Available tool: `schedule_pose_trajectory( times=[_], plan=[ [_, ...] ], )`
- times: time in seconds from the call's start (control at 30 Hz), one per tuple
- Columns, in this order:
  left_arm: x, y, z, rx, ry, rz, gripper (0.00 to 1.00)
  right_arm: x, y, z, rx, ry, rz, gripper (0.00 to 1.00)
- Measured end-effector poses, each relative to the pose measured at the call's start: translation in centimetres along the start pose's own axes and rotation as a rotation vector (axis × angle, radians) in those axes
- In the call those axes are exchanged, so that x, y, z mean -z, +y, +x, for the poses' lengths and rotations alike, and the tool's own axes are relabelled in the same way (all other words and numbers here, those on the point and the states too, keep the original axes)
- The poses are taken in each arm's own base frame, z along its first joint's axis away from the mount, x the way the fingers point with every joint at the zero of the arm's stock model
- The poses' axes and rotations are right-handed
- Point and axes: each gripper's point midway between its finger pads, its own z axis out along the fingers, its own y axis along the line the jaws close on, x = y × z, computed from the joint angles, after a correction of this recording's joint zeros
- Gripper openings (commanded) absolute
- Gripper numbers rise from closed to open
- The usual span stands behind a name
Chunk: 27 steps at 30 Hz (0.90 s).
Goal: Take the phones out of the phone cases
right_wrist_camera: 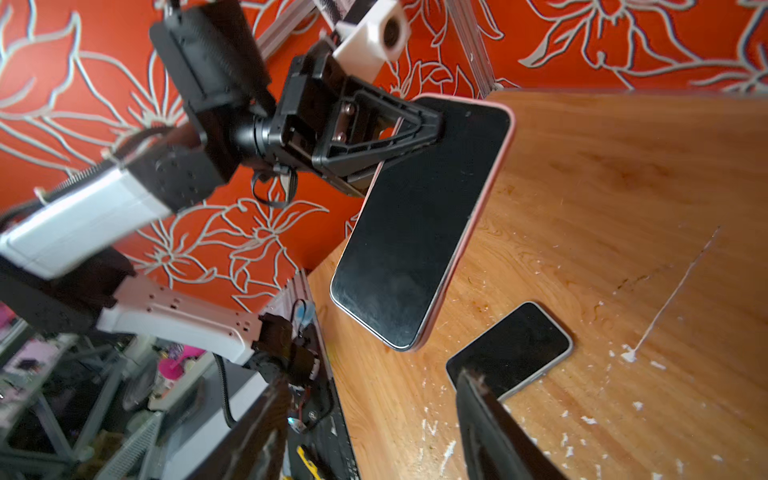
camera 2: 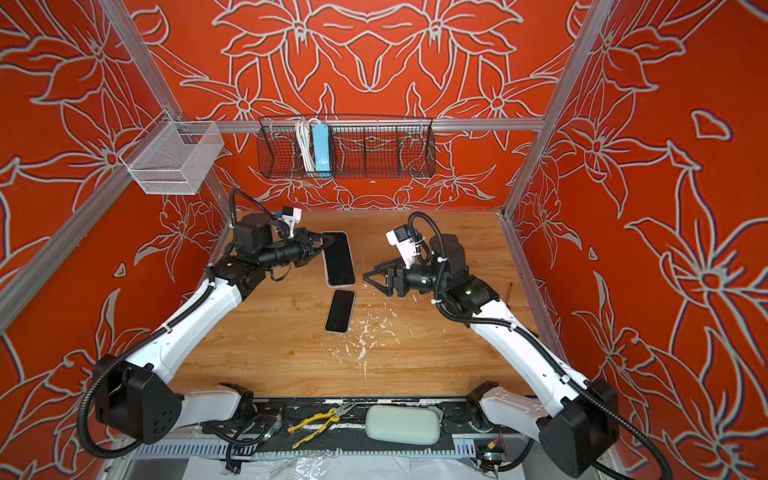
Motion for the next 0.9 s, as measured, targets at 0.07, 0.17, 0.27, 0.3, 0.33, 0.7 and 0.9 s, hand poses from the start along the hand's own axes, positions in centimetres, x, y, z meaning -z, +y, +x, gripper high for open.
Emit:
schedule_pose_trajectory(
  times=[0.07,0.17,0.27,0.3,0.33,0.7,0.9],
  plan=[
    [0.3,0.4,-0.1,0.044,-0.04,0.005,0.0,-0.1,-0.3,0.0,-0.041,-0.009,0.002,0.72],
    [0.6,1.0,-0.5,0.103,-0.109,0.043,0.0,-0.2,-0.6,-0.2,-0.087,-0.025,0.001,0.77],
    [0.6,2.1,-0.6,0.167,-0.158,0.072,0.0,-0.3,-0.6,-0.4,-0.114,-0.038,-0.002,0.96],
    [0.6,2.3,-0.7,0.184,-0.17,0.079,0.0,-0.3,-0.7,-0.5,-0.12,-0.042,-0.002,0.97],
    [0.5,2.6,-0.7,0.196,-0.178,0.084,0.0,-0.4,-0.7,-0.6,-0.128,-0.046,-0.001,0.98],
    [-0.3,0.9,-2.6,0.223,-0.236,0.268,0.0,-2.0,-3.9,2.3,-0.298,-0.06,-0.014,0.95],
    [-0.9,0.2,-3.2,0.25,-0.236,0.345,0.0,-2.3,-4.6,2.5,-0.334,-0.089,-0.011,0.95]
  ],
)
